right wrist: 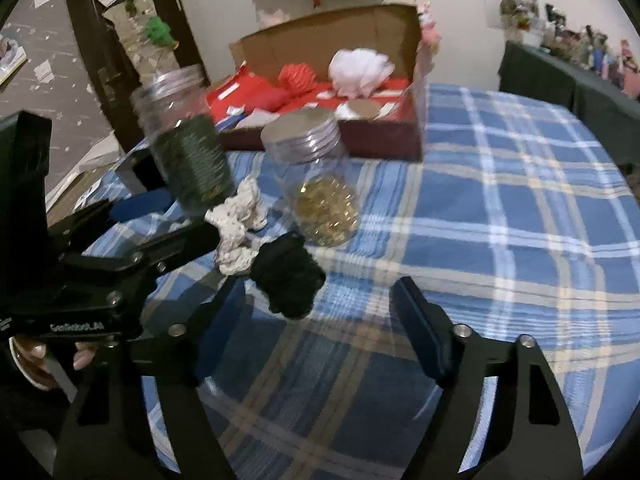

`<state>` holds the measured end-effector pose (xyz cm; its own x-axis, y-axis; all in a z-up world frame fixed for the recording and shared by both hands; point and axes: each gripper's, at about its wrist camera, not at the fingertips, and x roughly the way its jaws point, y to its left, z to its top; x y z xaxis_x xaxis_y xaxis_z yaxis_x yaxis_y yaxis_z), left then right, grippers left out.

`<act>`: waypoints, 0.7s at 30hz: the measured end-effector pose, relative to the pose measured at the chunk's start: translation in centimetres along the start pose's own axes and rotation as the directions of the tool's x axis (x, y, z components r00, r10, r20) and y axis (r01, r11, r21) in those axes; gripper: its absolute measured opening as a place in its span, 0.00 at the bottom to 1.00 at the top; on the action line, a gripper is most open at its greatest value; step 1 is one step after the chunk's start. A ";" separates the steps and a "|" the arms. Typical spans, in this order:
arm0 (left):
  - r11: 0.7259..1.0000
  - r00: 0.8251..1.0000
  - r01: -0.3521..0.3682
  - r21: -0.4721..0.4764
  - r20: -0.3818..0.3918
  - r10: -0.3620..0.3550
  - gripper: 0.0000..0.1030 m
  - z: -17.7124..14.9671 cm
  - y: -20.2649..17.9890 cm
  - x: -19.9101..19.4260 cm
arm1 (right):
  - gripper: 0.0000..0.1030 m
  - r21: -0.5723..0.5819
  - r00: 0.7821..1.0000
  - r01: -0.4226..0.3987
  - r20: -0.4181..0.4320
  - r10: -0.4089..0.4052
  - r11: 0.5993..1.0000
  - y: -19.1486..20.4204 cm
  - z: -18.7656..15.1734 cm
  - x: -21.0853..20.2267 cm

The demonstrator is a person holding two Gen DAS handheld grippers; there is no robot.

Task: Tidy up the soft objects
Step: 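Move both tools toward the white rope toy and black fuzzy ball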

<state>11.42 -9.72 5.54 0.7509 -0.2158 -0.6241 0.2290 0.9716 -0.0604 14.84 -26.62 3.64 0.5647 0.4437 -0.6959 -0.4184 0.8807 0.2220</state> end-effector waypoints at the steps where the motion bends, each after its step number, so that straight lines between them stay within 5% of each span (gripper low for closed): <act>1: 1.000 1.000 -0.002 0.001 0.000 0.002 0.89 0.1 -0.1 0.1 | 0.68 -0.001 1.000 -0.005 -0.006 0.005 1.000 0.1 0.0 0.1; 16: 1.000 1.000 -0.025 0.010 -0.006 0.025 0.88 0.4 -0.3 0.2 | 0.68 -0.007 0.999 -0.051 -0.007 0.051 0.999 -0.2 0.5 -0.5; 21: 1.000 1.000 -0.019 0.007 0.002 0.019 0.78 0.0 -0.4 -0.5 | 0.65 -0.070 0.995 -0.098 -0.021 0.097 0.993 -0.1 1.1 -0.8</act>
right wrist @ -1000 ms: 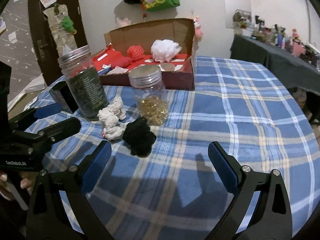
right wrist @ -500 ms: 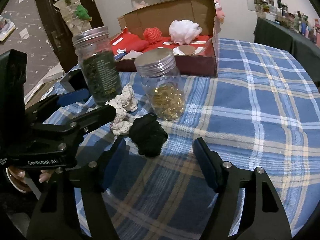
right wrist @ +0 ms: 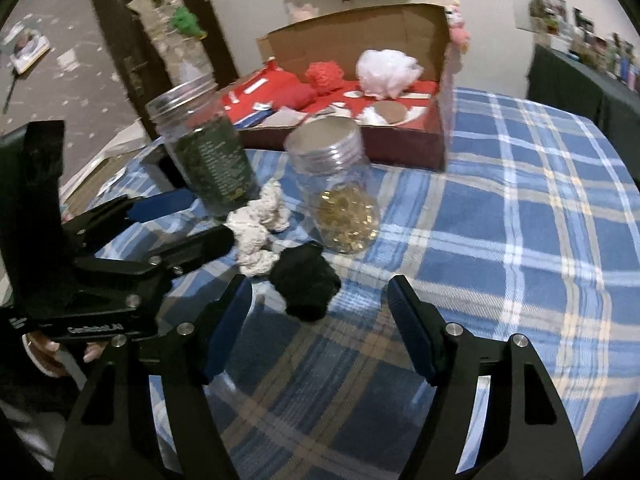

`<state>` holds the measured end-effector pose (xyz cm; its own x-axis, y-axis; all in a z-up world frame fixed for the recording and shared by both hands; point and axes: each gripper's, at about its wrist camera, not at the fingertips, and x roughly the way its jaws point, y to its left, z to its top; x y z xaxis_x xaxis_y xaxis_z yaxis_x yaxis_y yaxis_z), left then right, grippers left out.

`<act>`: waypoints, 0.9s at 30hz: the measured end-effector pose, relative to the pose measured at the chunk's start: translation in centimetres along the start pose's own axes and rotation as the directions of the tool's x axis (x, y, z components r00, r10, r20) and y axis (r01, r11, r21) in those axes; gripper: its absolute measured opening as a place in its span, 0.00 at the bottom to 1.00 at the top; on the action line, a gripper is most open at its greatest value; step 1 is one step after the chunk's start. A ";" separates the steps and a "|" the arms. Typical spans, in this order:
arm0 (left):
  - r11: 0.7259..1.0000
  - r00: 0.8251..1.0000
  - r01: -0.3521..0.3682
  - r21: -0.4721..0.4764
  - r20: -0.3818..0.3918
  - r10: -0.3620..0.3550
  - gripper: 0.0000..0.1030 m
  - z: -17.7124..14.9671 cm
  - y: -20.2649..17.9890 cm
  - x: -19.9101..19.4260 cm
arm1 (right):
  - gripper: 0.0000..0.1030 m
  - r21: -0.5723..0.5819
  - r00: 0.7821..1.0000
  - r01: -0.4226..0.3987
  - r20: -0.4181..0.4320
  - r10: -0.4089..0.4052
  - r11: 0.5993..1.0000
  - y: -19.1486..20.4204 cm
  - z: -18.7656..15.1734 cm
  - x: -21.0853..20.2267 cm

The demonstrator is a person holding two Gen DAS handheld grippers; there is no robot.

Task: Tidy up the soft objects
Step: 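Move both tools toward the white rope toy and black fuzzy ball, then grasp the white knitted rope toy with the left tool while the right tool grasps the black fuzzy ball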

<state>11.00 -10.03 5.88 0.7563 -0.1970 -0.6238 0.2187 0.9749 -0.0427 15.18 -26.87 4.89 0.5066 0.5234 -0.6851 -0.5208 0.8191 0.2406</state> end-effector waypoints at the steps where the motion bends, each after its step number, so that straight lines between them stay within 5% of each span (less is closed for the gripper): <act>1: 1.000 1.000 0.007 0.001 -0.002 -0.007 0.76 -0.1 -0.1 0.0 | 0.64 -0.019 1.000 -0.007 -0.003 0.007 1.000 0.1 0.1 0.0; 5: 1.000 0.999 0.031 0.006 -0.011 -0.030 0.71 -0.4 -0.6 0.0 | 0.60 -0.063 0.999 -0.035 -0.035 0.033 0.997 0.0 0.1 0.5; 10: 0.999 0.999 0.045 0.023 -0.025 -0.044 0.66 -0.3 -1.4 0.6 | 0.42 -0.072 0.995 -0.083 -0.068 0.078 0.994 0.0 0.0 1.3; 12: 0.998 0.998 0.052 0.019 -0.039 -0.051 0.54 -0.3 -1.4 1.2 | 0.29 -0.074 0.994 -0.091 -0.072 0.086 0.993 0.1 -0.1 1.4; 16: 0.993 0.991 0.117 0.006 -0.068 -0.116 0.27 -0.2 -1.4 1.8 | 0.20 -0.093 0.998 -0.064 -0.034 0.061 0.994 0.5 -0.4 0.6; 17: 0.991 0.988 0.134 0.005 -0.073 -0.133 0.12 -0.3 -1.5 1.8 | 0.20 -0.085 0.998 -0.063 -0.024 0.061 0.994 0.6 -0.5 0.3; 27: 0.976 0.976 0.216 0.016 -0.042 -0.215 0.12 -1.2 -0.7 -0.8 | 0.10 -0.003 0.998 -0.012 0.067 0.012 1.000 1.9 -1.3 -1.0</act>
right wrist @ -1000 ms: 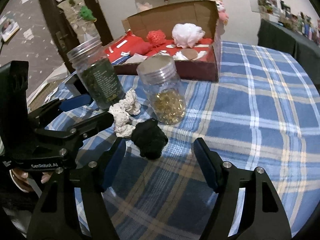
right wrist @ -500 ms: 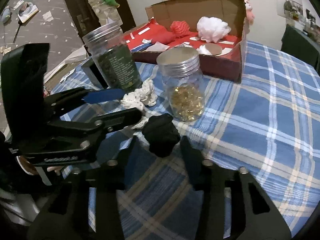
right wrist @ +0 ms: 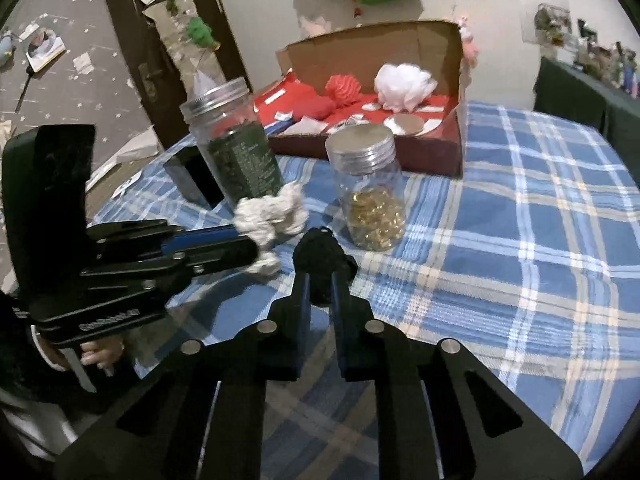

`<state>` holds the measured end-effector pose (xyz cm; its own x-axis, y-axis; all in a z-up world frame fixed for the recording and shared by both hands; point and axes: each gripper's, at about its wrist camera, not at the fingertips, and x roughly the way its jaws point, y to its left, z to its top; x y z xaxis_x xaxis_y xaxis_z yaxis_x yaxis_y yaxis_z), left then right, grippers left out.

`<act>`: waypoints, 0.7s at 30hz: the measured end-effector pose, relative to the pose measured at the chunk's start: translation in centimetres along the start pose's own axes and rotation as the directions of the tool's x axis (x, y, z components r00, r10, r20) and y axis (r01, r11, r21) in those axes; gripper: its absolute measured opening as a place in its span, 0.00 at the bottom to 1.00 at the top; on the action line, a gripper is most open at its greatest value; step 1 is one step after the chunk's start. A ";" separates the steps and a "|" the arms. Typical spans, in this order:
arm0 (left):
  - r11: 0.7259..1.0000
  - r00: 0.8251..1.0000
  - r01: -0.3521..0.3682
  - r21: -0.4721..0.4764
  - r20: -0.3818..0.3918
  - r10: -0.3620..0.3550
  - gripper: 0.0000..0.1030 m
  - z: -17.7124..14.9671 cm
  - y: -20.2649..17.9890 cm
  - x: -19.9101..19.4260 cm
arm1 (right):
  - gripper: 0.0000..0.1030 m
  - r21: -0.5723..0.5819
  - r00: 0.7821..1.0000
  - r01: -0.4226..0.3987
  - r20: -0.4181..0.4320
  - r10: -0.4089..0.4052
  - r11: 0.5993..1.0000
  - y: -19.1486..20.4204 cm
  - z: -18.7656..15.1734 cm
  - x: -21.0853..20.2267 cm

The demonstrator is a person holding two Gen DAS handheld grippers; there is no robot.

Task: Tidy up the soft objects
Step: 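Grasp the white knitted rope toy with the left tool while the right tool grasps the black fuzzy ball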

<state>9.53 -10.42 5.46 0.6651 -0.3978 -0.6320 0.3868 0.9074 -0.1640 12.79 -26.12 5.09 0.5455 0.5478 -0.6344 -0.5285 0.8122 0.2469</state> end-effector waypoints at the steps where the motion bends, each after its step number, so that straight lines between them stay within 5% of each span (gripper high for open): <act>1: 1.000 1.000 0.006 0.002 0.007 -0.006 0.12 -0.1 0.2 -0.6 | 0.10 0.006 1.000 0.013 0.012 -0.013 1.000 0.2 0.0 -0.1; 13: 0.998 0.999 -0.030 0.046 0.044 0.028 0.14 -1.9 3.9 -5.4 | 0.14 0.093 0.976 0.203 0.060 -0.209 0.975 2.4 -0.3 -0.4; 16: 0.998 0.998 -0.049 0.048 0.028 0.048 0.18 -2.9 5.1 -5.3 | 0.51 0.129 0.968 0.231 0.069 -0.242 0.964 2.5 -0.7 -0.1; 17: 0.997 0.999 -0.052 0.050 0.016 0.051 0.22 -3.3 5.5 -5.1 | 0.80 0.134 0.965 0.239 0.077 -0.250 0.962 2.6 -0.7 -0.1; 21: 0.998 0.999 -0.040 0.055 0.000 0.040 0.45 -4.4 5.8 -4.6 | 0.84 0.103 0.939 0.320 0.101 -0.330 0.942 3.5 -0.5 -0.2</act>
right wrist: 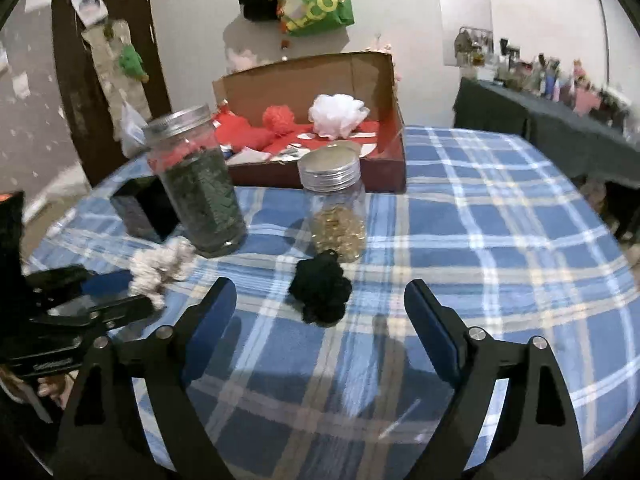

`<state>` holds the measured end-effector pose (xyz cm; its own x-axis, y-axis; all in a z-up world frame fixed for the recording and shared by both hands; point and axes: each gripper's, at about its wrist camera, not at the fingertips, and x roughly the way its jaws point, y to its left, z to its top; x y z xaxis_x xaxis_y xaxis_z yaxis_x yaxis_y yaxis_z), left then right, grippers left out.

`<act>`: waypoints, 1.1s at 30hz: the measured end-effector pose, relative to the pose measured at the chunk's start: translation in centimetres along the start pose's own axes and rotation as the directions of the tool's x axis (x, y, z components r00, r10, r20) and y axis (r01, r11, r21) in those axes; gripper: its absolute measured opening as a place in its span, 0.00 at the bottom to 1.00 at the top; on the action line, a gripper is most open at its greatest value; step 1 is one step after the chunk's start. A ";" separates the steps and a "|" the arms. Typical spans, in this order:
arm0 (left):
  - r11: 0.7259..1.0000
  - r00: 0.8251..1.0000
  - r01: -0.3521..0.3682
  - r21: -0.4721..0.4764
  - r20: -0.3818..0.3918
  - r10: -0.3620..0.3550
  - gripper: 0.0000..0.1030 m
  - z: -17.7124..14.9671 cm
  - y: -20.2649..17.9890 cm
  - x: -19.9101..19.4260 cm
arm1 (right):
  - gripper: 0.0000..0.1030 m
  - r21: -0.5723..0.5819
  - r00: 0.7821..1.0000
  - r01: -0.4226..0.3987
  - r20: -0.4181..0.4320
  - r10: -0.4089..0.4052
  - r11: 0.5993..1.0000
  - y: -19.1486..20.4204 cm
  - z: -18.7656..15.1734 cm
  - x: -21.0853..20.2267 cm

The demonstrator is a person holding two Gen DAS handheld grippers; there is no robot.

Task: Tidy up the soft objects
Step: 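Grasp the white knitted rope toy with the left tool while the right tool grasps the black fuzzy ball, then lift the rope toy and black ball and carry them toward the box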

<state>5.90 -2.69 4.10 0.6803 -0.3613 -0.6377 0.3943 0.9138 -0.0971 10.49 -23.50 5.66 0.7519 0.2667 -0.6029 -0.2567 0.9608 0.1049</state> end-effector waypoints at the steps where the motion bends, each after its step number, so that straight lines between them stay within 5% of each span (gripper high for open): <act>1: 1.000 1.000 0.001 0.004 -0.002 -0.001 0.45 0.0 0.1 0.1 | 0.84 -0.008 1.000 0.019 -0.008 -0.019 1.000 0.2 0.3 0.4; 8: 1.000 1.000 0.000 -0.012 0.001 0.000 0.44 0.6 0.3 1.1 | 0.81 -0.073 0.991 0.105 -0.075 -0.111 0.992 1.2 1.1 3.3; 10: 1.000 1.000 -0.008 -0.017 -0.008 0.008 0.37 0.9 0.3 1.6 | 0.65 -0.071 0.991 0.086 -0.101 -0.093 0.994 1.2 1.2 4.1; 12: 1.000 1.000 -0.012 -0.025 -0.013 0.012 0.25 1.1 0.4 2.0 | 0.28 -0.063 0.991 0.074 -0.109 -0.081 0.995 1.2 1.0 4.4; 14: 0.999 1.000 -0.010 -0.037 -0.004 0.010 0.14 1.2 0.7 2.0 | 0.28 -0.053 0.994 0.050 -0.094 -0.055 0.997 1.4 0.7 3.9; 22: 0.998 0.999 0.012 -0.055 0.043 -0.010 0.13 1.2 1.3 0.1 | 0.28 -0.060 0.996 -0.090 0.003 0.090 0.994 5.5 0.3 0.5; 33: 0.998 0.998 0.025 -0.051 0.053 -0.022 0.13 0.4 0.9 -0.4 | 0.28 -0.070 0.993 -0.119 -0.010 0.119 0.990 7.3 -0.6 1.1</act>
<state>6.26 -1.76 4.55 0.7035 -0.3905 -0.5938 0.3786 0.9130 -0.1519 9.02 -16.26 5.28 0.7102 0.3783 -0.5938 -0.3863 0.9145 0.1205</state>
